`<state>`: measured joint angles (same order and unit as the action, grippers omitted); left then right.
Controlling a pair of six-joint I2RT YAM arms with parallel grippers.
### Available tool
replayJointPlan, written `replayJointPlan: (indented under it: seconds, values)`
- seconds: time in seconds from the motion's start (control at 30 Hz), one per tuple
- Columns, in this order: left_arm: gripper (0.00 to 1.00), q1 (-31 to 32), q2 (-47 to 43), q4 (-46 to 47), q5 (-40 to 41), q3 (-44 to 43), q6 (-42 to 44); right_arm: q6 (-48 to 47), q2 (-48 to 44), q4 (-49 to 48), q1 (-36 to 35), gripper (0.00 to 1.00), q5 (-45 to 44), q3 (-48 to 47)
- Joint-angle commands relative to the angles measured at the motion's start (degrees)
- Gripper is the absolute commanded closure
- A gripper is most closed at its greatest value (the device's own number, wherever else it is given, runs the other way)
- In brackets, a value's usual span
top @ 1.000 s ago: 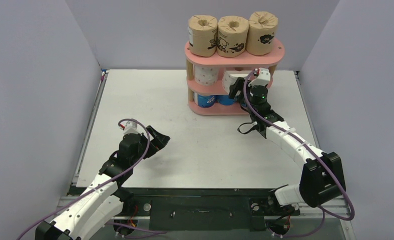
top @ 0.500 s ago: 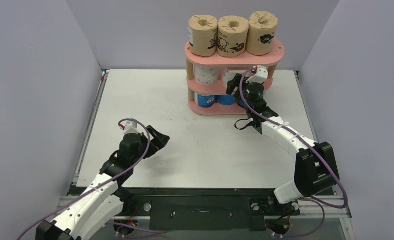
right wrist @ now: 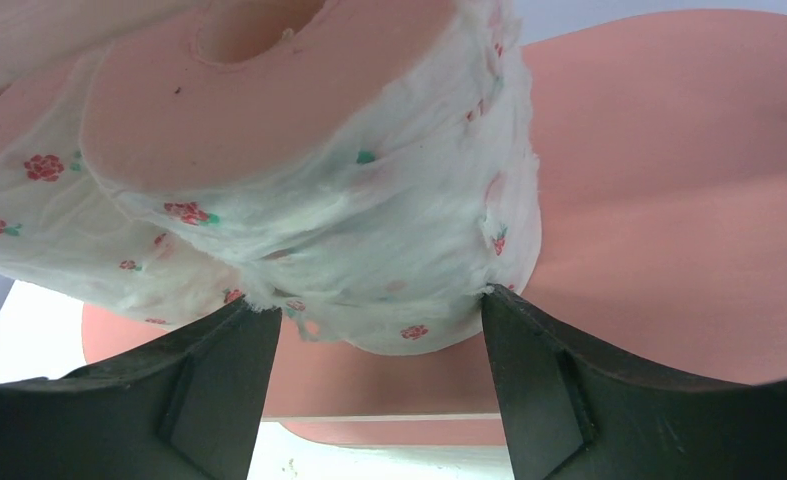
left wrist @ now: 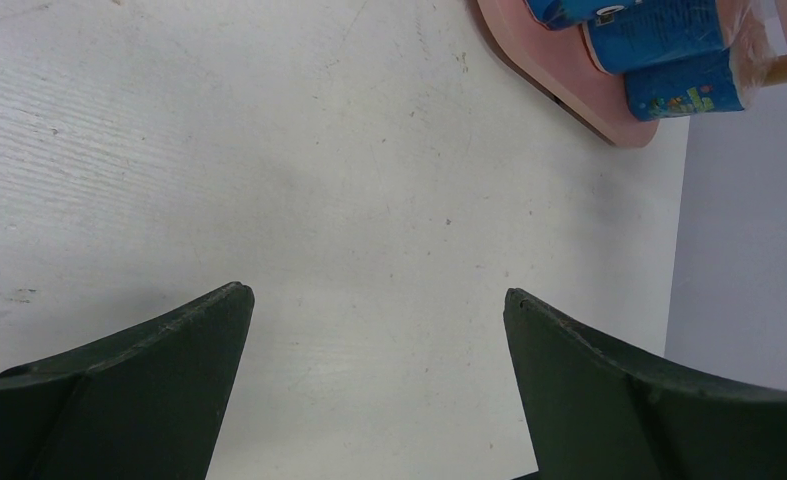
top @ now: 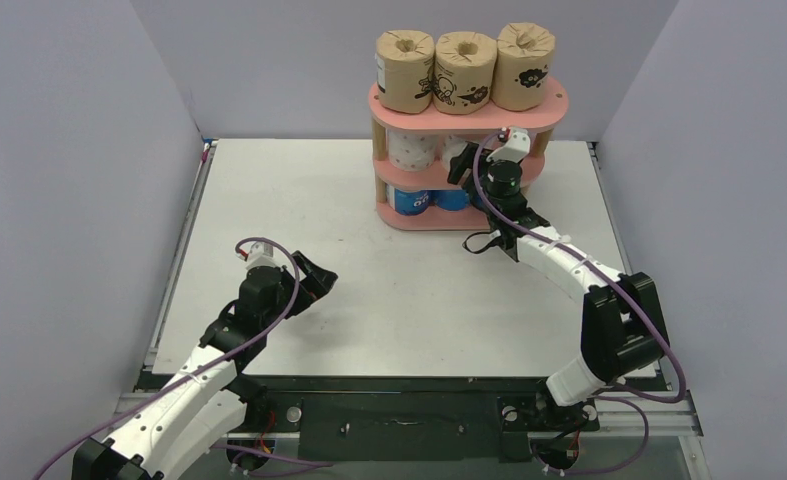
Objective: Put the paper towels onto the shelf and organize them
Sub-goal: Place the paper towel on the shelf.
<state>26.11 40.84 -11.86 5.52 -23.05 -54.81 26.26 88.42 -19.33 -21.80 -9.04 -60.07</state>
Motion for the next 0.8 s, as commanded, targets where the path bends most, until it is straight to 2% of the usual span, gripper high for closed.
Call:
replayJointPlan:
  seconds: [0.0,0.53,0.77]
  values:
    - [0.04,-0.5,0.3,2.1,0.5,0.0,1.2,0.6,0.4,-2.1,-0.7,0.32,0.9,-2.8]
    - [0.04,-0.6,0.9,2.9,-0.1,0.1,1.1,0.6,1.1,-1.1,-1.6,0.32,1.4,-3.7]
    - [0.04,-0.8,1.5,3.6,0.0,-1.3,0.9,0.8,-4.6,1.1,-1.3,0.28,1.5,-2.2]
